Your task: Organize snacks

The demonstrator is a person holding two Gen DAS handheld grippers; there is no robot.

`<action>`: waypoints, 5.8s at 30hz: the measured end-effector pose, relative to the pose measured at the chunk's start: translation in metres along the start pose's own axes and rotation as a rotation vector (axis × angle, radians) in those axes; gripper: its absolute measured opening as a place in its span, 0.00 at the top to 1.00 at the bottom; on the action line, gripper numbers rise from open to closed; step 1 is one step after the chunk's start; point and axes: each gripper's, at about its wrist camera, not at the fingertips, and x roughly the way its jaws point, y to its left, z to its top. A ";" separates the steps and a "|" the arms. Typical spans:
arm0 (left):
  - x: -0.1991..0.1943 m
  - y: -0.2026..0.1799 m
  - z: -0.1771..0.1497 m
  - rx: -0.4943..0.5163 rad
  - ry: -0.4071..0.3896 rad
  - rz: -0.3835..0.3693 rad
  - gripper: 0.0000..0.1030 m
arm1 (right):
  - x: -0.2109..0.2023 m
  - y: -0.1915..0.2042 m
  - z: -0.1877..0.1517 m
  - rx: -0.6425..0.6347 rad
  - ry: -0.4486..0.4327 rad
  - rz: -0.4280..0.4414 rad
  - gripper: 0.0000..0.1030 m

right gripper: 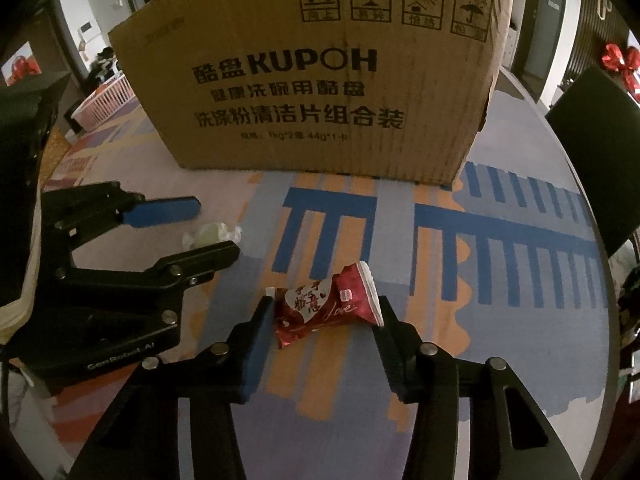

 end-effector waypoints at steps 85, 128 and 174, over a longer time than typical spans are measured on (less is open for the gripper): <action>-0.174 0.032 0.123 -0.251 -0.375 0.087 0.82 | -0.171 -0.012 0.135 -0.034 -0.483 0.041 0.80; -0.180 0.009 0.083 -0.244 -0.380 0.356 0.26 | -0.164 -0.021 0.094 0.025 -0.432 -0.102 0.31; -0.256 -0.054 -0.027 -0.293 -0.546 0.364 0.00 | -0.263 0.010 -0.031 0.027 -0.621 -0.190 0.13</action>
